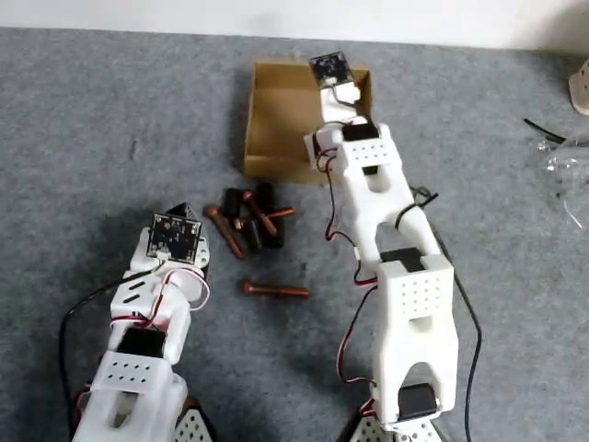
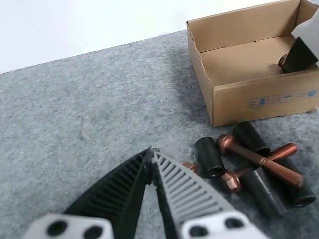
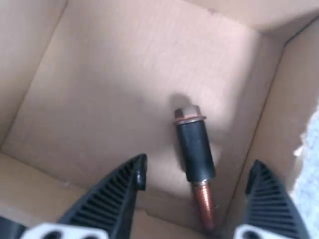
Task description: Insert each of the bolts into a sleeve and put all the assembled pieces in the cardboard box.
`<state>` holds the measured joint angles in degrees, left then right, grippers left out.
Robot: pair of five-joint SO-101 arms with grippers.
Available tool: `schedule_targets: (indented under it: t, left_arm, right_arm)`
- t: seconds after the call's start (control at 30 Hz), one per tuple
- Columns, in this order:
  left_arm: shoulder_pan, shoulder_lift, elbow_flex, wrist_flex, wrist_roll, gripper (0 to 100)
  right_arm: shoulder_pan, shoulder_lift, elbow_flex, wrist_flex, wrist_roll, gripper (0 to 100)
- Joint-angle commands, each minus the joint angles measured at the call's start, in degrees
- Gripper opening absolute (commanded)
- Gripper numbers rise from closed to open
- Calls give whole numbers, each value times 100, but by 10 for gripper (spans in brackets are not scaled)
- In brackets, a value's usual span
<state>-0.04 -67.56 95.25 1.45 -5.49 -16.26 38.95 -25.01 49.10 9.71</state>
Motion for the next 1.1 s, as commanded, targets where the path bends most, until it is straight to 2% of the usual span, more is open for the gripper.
schedule_targets:
  t: [0.0, 0.13, 0.3, 0.73, 0.93, 1.07]
  left_arm:
    - [4, 22, -286, -132, 0, 7]
    - [4, 22, -286, -132, 0, 7]
    - [4, 22, -286, -132, 0, 7]
    - [-22, 22, -303, -132, 9, 7]
    - [-163, 22, -330, -132, 26, 7]
    - [-409, 31, -400, -132, 492, 7]
  right_arm:
    - [4, -690, -180, 409, -334, 300]
    - [-22, -1376, -163, 664, -932, 300]
    - [-242, -2308, 470, 910, -967, 300]
    - [-1824, -5543, 3486, 848, -958, 300]
    - [-2185, -6730, 5534, -75, -941, 300]
    - [-2440, -7108, 6853, -1147, -932, 300]
